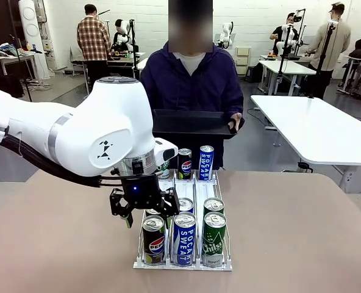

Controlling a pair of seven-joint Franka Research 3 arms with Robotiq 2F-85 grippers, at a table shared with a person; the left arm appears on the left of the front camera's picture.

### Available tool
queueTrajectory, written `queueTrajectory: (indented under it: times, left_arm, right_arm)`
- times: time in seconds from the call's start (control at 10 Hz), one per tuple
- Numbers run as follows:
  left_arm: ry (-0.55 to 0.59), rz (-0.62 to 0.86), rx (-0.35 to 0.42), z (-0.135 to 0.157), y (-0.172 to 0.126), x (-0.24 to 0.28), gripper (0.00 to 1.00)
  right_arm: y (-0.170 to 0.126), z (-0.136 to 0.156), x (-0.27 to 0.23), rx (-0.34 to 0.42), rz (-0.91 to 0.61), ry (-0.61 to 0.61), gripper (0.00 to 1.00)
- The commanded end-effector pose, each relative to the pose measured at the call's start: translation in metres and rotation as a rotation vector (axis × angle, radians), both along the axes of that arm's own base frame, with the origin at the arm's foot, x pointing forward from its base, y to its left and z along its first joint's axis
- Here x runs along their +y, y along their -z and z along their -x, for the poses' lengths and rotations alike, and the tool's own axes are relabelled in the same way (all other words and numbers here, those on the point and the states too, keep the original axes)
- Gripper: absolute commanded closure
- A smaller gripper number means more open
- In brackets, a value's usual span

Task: Retrieve and hand over the desired beverage to the person.
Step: Pick up a can of the same type that the person held from the Automatic Can Dispenser.

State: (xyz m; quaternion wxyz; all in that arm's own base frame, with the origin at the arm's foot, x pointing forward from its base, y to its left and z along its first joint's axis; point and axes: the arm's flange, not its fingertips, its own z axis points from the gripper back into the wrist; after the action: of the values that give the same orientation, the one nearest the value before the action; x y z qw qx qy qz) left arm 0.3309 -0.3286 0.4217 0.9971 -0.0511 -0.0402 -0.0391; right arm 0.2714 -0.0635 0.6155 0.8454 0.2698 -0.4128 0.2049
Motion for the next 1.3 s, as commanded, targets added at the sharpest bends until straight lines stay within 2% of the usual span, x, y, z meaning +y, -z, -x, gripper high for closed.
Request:
queueTrajectory:
  times: [0.0,0.9,1.0,1.1,1.2]
  left_arm:
    - [-0.049,-0.022,-0.030,-0.009,0.004,-0.004,0.00]
    - [-0.035,-0.040,0.006,-0.017,0.016,-0.009,0.00]
    - [-0.021,-0.035,0.001,-0.017,0.016,-0.008,0.59]
    - [-0.021,-0.027,0.006,-0.016,0.016,-0.008,0.59]
    - [-0.022,-0.026,0.010,-0.017,0.017,-0.009,1.00]
  right_arm:
    - [0.000,-0.002,0.000,-0.003,-0.015,-0.020,0.00]
    - [0.000,-0.002,0.000,-0.003,-0.015,-0.020,0.00]
    - [0.000,-0.002,0.000,-0.003,-0.015,-0.020,0.00]
    - [0.000,-0.002,0.000,-0.003,-0.015,-0.020,0.00]
    - [0.000,-0.002,0.000,-0.003,-0.015,-0.020,0.00]
